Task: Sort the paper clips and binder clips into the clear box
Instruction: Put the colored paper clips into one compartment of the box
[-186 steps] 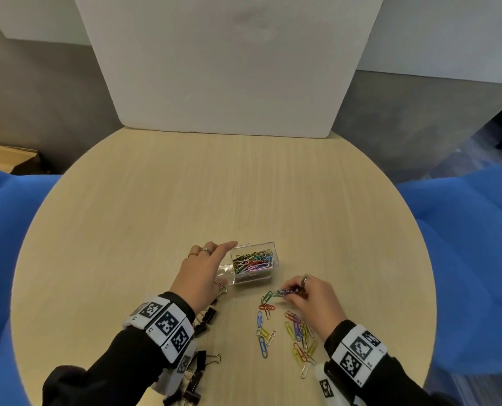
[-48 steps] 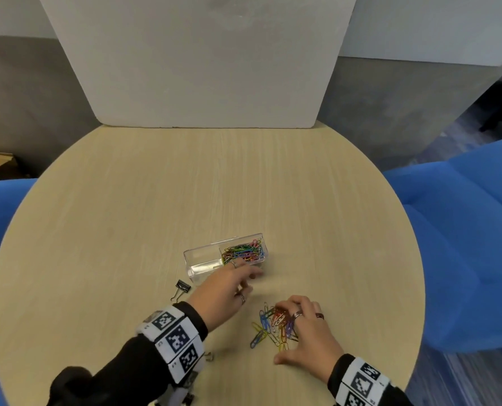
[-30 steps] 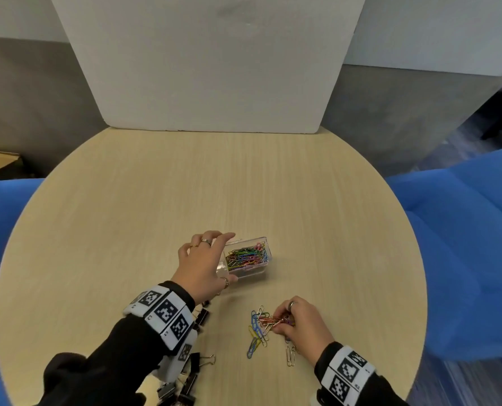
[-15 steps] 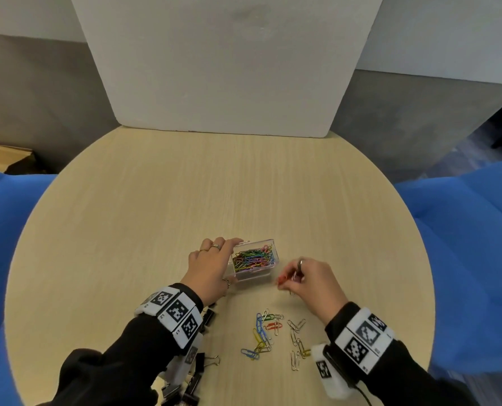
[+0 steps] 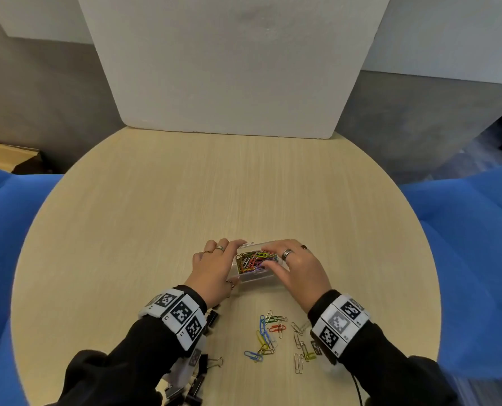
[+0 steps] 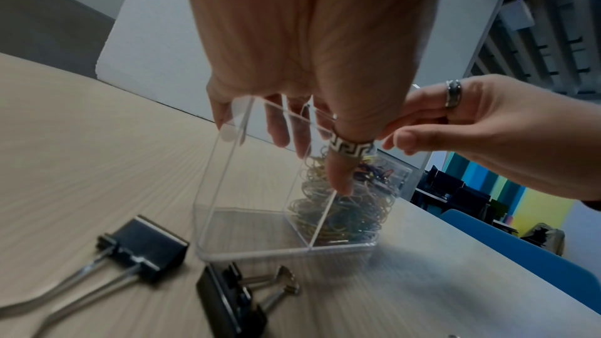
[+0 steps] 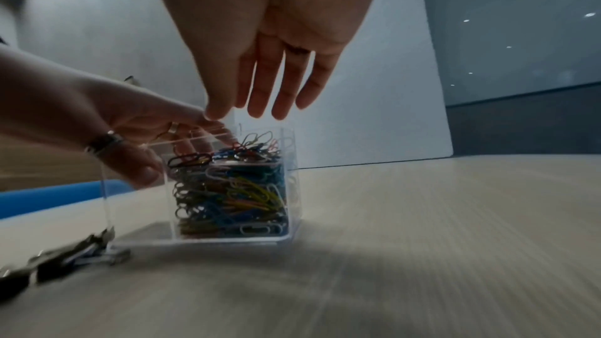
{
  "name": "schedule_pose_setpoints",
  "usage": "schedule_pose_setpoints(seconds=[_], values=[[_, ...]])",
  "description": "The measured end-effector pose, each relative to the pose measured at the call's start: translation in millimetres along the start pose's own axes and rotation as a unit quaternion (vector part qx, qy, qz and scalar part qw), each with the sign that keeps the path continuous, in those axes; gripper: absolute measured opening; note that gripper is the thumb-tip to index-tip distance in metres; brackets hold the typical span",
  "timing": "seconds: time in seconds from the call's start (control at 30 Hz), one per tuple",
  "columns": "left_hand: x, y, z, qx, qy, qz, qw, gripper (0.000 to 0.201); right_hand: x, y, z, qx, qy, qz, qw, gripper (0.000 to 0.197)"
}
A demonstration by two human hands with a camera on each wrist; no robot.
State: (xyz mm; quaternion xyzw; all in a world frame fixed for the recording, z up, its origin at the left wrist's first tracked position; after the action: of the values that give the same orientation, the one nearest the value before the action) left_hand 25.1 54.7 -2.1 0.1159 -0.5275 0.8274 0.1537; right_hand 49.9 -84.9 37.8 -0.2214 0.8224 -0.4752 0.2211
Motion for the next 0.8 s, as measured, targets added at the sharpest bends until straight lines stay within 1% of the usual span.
schedule_pose_setpoints(seconds=[0.03, 0.13, 0.2, 0.27, 0.4, 0.53, 0.6, 0.7, 0.8], values=[[0, 0, 0, -0.001, 0.0, 0.0, 1.0, 0.071, 3, 1, -3, 0.036, -0.025, -0.003, 0.999, 0.028], [0, 0, 0, -0.005, 0.0, -0.001, 1.0, 0.071, 9, 20, -8, 0.141, -0.09, -0.075, 0.983, 0.04], [0, 0, 1, -0.007, 0.0, -0.002, 1.0, 0.071, 14, 24, -4, 0.18, -0.102, -0.088, 0.974, 0.04], [0, -1, 1, -0.005, 0.0, -0.002, 1.0, 0.072, 15, 16, 2, 0.183, -0.096, -0.066, 0.976, 0.038], [1, 0, 0, 0.003, 0.001, -0.001, 1.0, 0.071, 16, -1, 10, 0.146, -0.077, -0.012, 0.986, 0.034], [1, -1, 0, 0.011, 0.008, 0.003, 1.0, 0.071, 23, 8, 12, 0.208, -0.071, -0.05, 0.974, 0.039], [1, -2, 0, 0.03, 0.015, 0.0, 0.999, 0.07, 25, 7, 11, 0.199, -0.075, -0.041, 0.976, 0.038], [1, -6, 0, 0.098, 0.021, -0.011, 0.995, 0.066, 27, 0, 9, 0.17, -0.075, 0.0, 0.983, 0.033], [2, -10, 1, 0.138, 0.017, -0.001, 0.99, 0.051, 31, 3, 9, 0.177, -0.078, -0.006, 0.981, 0.033]])
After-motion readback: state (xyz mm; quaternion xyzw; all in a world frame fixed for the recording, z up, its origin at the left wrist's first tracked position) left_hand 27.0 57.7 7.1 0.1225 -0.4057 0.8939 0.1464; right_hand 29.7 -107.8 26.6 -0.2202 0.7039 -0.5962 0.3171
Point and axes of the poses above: each hand's wrist, its own x-axis away from the middle knuckle, its own y-axis out of the palm, z = x × y, the point moved 7 cm from there along -x, towards the middle knuckle, and after that the axes turned 8 degrees about -z, right-handed, at the moved point
